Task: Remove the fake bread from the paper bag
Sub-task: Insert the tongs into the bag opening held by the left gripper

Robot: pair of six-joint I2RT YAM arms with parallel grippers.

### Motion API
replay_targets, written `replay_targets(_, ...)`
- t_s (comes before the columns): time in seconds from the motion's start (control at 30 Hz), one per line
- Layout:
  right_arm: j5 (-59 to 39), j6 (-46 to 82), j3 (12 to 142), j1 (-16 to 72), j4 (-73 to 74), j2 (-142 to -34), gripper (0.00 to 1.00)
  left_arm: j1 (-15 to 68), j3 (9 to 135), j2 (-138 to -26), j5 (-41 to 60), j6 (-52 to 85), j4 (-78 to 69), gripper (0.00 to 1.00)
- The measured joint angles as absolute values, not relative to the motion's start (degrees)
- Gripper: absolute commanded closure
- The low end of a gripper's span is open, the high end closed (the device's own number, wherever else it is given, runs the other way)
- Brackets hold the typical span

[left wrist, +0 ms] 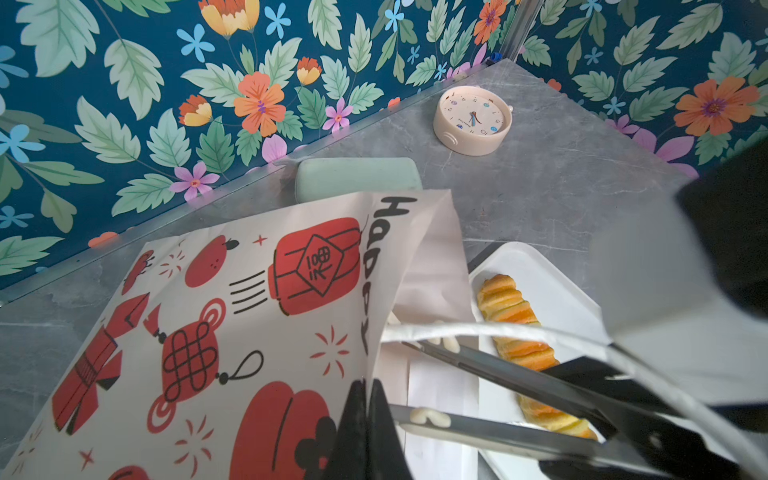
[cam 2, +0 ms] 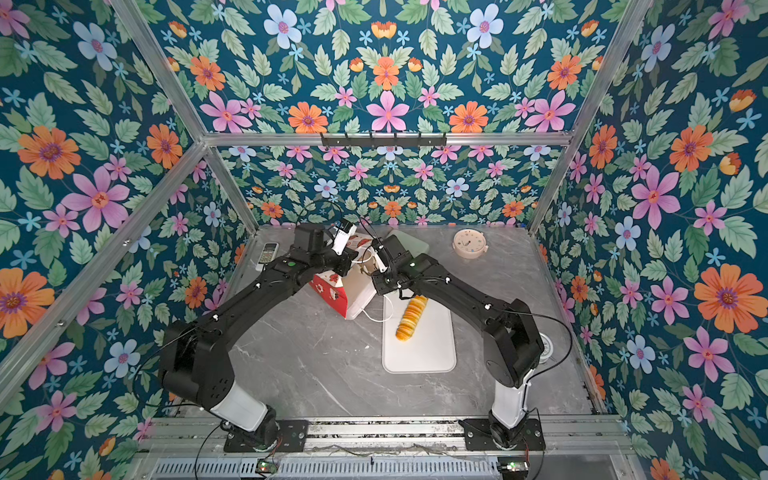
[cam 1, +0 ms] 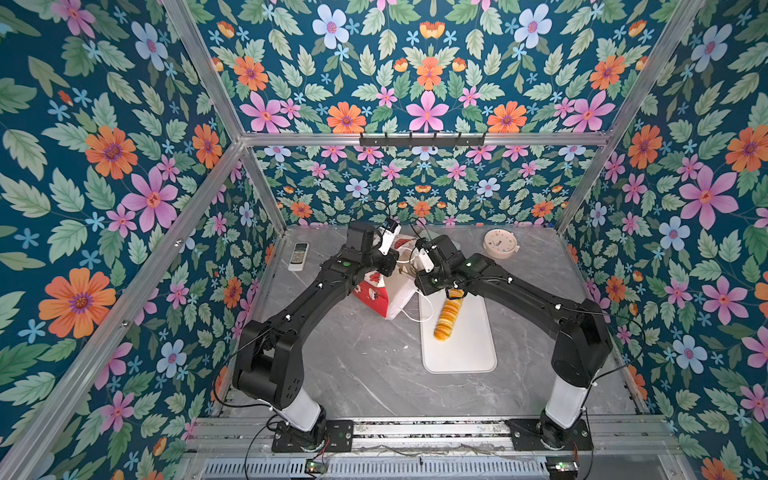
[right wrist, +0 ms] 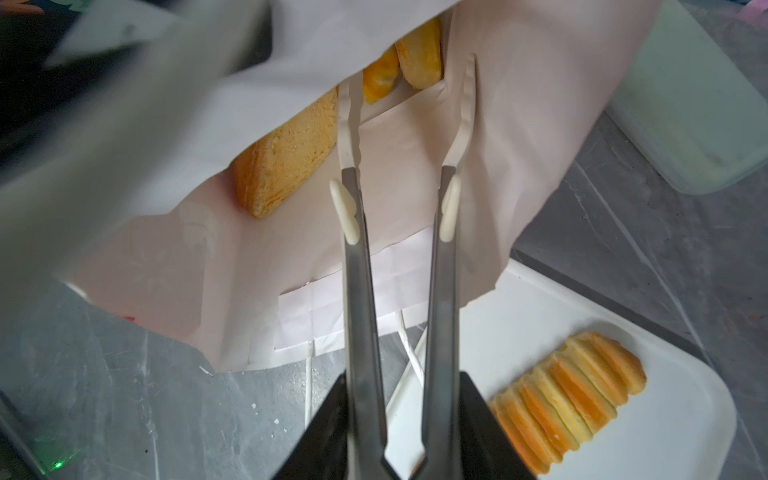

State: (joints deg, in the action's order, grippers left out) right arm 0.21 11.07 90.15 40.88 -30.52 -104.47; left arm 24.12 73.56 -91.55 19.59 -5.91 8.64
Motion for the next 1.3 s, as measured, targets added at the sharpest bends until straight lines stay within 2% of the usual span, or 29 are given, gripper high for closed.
replay_targets(0.83,6.37,8.86,92.03,42.70,-21.32,-111.81,0.63,24.10,75.05,-92.09,22.11,-4.43,8.56,1.00)
replay_targets(1.3,9.76,10.11,93.80,42.81,-21.23,-114.19,0.75,24.05,74.96,-92.09,21.74,-4.43,8.51,1.00)
